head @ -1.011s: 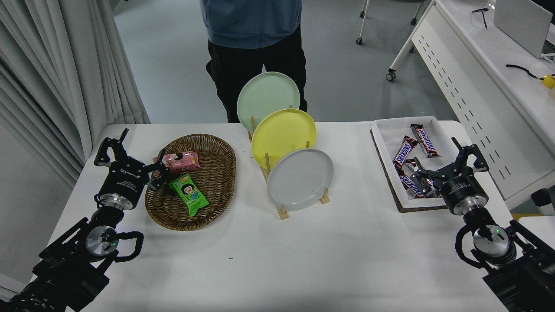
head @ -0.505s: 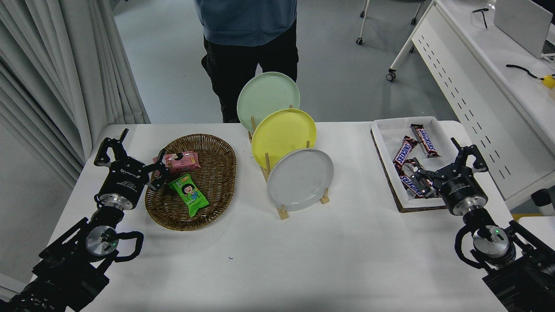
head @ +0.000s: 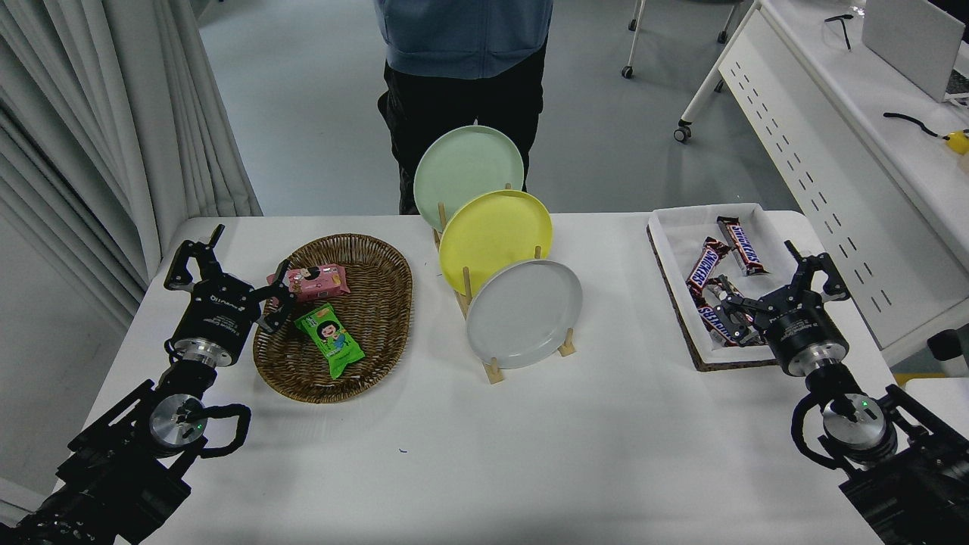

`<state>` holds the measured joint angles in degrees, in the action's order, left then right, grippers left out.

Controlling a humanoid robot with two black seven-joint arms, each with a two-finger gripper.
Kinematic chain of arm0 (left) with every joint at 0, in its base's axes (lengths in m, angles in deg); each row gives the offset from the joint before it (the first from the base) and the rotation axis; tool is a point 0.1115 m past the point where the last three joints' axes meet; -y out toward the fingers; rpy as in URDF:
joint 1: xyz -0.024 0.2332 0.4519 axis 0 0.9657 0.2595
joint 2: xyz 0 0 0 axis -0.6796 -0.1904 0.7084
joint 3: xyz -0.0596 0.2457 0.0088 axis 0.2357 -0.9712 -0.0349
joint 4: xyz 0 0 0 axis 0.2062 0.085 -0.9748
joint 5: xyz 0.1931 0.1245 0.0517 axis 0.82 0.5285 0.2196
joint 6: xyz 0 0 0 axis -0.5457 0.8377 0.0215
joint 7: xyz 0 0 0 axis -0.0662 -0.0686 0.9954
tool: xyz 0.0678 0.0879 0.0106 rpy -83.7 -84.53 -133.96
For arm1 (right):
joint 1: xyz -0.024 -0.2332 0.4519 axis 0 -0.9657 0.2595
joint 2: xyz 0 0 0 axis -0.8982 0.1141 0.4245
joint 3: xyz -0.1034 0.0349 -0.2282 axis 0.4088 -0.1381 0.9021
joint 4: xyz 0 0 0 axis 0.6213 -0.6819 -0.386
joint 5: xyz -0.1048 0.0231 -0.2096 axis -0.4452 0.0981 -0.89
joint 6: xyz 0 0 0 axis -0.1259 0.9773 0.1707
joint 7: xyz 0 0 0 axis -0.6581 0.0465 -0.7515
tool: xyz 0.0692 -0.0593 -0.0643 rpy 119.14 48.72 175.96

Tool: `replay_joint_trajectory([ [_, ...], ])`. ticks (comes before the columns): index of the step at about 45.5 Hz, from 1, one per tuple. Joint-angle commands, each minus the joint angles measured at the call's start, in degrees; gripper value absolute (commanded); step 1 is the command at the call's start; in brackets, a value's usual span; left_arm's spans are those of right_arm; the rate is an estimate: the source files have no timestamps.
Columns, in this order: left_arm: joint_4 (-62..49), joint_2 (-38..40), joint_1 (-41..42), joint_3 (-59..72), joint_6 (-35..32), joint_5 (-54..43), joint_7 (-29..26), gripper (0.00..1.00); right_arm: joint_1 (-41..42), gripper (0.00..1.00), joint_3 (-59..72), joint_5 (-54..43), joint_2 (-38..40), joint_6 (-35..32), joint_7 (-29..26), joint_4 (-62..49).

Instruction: Place the plate on the table

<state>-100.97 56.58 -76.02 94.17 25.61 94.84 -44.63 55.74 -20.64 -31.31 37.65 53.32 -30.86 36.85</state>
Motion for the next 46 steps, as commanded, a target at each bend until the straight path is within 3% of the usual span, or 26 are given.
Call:
replay_joint_trajectory([
  [1,-0.1,0.0,0.0,0.0,0.0,0.0,0.0,1.0,0.4,1.0,0.1,-0.8,0.6,-0.2,0.0,-0.5],
  [9,-0.1,0.0,0.0,0.0,0.0,0.0,0.0,1.0,2.8,1.0,6.2,-1.0,3.9,0.1,0.0,-0.5],
  [16,-0.1,0.0,0.0,0.0,0.0,0.0,0.0,1.0,7.5,1.0,21.8,0.0,8.3,0.1,0.0,0.3],
  [26,0.0,0.0,0.0,0.0,0.0,0.0,0.0,1.0,12.2,1.0,29.3,-0.2,13.6,0.0,-0.2,0.8],
  [38,-0.1,0.0,0.0,0.0,0.0,0.0,0.0,1.0,22.3,1.0,53.6,-0.4,19.9,-0.4,-0.4,5.1],
  [46,-0.1,0.0,0.0,0.0,0.0,0.0,0.0,1.0,26.1,1.0,57.0,-0.4,22.3,-4.9,-0.4,6.9],
])
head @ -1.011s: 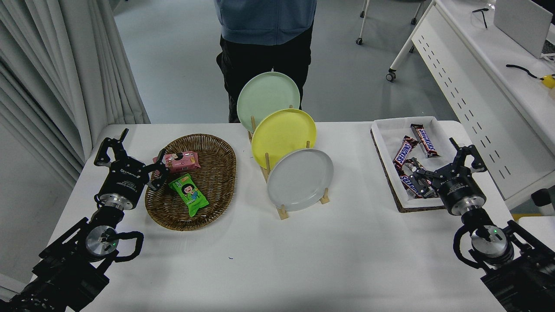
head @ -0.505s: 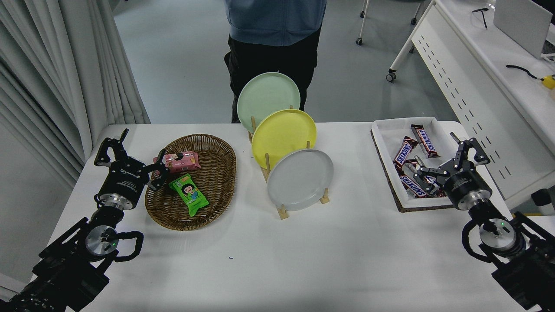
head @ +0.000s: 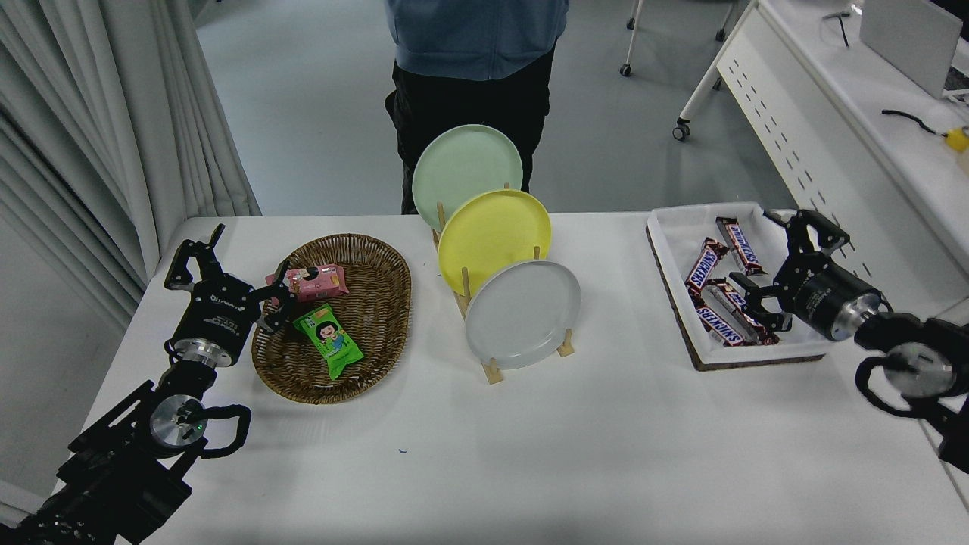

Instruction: Place the plate on the table

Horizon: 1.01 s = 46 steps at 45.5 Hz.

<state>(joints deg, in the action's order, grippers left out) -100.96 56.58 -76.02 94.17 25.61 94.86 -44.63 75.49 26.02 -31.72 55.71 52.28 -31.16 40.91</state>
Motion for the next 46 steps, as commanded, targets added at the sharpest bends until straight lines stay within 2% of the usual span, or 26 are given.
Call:
replay_joint_trajectory([
  [1,0.0,0.0,0.0,0.0,0.0,0.0,0.0,1.0,6.9,1.0,10.7,0.0,4.8,-4.4,0.0,3.4],
  [9,0.0,0.0,0.0,0.0,0.0,0.0,-0.1,1.0,12.9,1.0,19.8,0.0,11.5,-8.4,0.0,13.0],
  [14,0.0,0.0,0.0,0.0,0.0,0.0,0.0,1.0,19.4,1.0,28.7,0.4,12.0,-8.2,0.0,16.3],
  [22,-0.1,0.0,0.0,0.0,0.0,-0.1,0.0,1.0,25.0,1.0,35.0,8.4,12.6,-7.6,-0.2,19.8],
  [34,0.0,0.0,0.0,0.0,0.0,0.0,0.0,1.0,28.1,1.0,36.0,13.5,13.9,2.4,-1.3,26.9],
  [46,0.0,0.0,0.0,0.0,0.0,0.0,0.0,1.0,27.9,1.0,34.2,16.3,10.7,8.0,-6.4,29.5],
])
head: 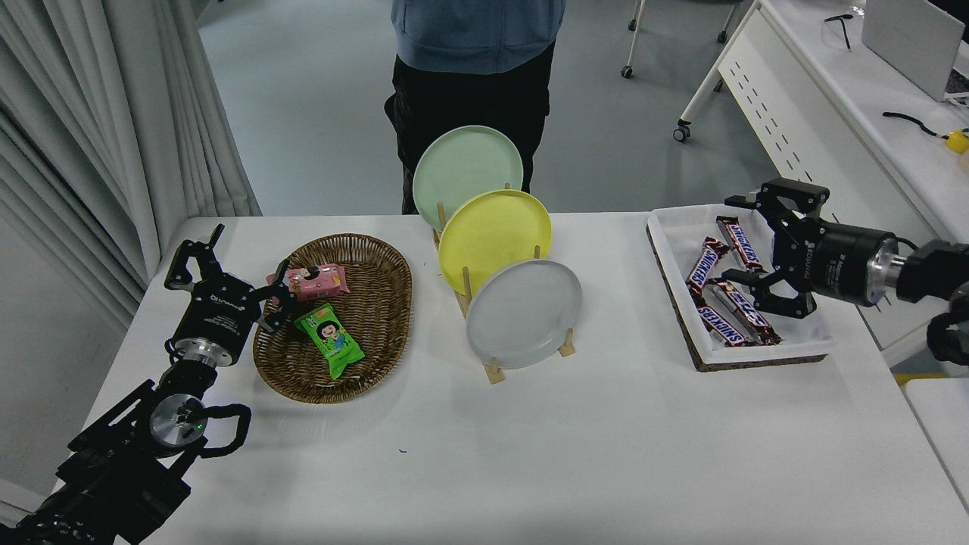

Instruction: Place the plate on the table

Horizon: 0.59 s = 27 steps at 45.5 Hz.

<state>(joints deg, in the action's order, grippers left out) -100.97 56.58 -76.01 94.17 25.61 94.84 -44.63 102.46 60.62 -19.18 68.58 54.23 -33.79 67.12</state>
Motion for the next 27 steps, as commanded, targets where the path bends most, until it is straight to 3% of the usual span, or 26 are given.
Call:
replay_joint_trajectory([
  [1,0.0,0.0,0.0,0.0,0.0,0.0,0.0,1.0,0.9,1.0,-0.7,4.3,-2.9,6.7,-4.0,3.3],
  [16,0.0,0.0,0.0,0.0,0.0,-0.1,0.0,1.0,2.2,1.0,-3.2,8.3,-11.8,19.6,-9.4,3.4],
  [27,0.0,0.0,0.0,0.0,0.0,0.0,0.0,1.0,2.5,1.0,-7.4,8.6,-16.7,22.5,-13.6,2.8],
])
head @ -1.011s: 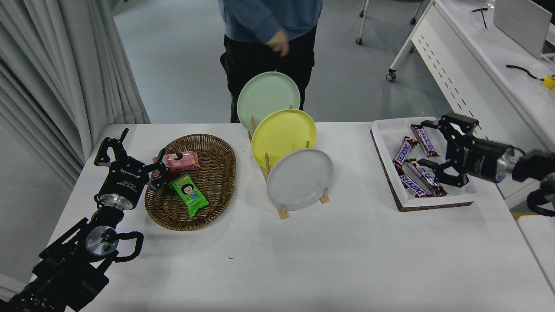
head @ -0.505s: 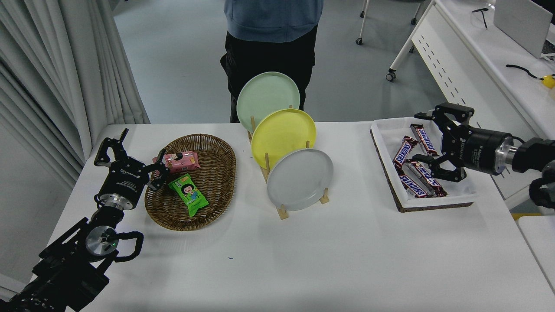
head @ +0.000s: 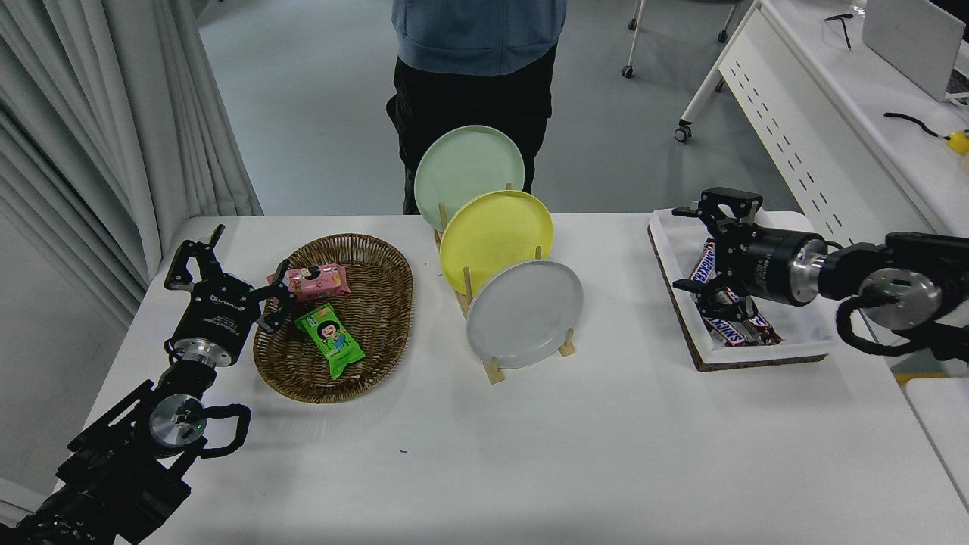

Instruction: Place the plate on the table

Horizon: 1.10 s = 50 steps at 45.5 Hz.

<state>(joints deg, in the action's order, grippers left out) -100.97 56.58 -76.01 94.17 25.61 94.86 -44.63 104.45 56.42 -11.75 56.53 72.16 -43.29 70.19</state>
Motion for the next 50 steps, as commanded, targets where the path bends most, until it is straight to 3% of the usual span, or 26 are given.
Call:
replay_joint_trajectory([
  [1,0.0,0.0,0.0,0.0,0.0,0.0,0.0,1.0,0.5,1.0,-3.4,1.3,-5.0,4.8,-4.3,-0.4],
  [31,0.0,0.0,0.0,0.0,0.0,0.0,0.0,1.0,-3.8,1.0,-6.6,4.4,-23.0,8.4,-5.8,-14.0],
  [50,-0.1,0.0,0.0,0.0,0.0,0.0,0.0,1.0,-4.3,1.0,-10.7,4.4,-24.8,11.1,-6.3,-15.9],
])
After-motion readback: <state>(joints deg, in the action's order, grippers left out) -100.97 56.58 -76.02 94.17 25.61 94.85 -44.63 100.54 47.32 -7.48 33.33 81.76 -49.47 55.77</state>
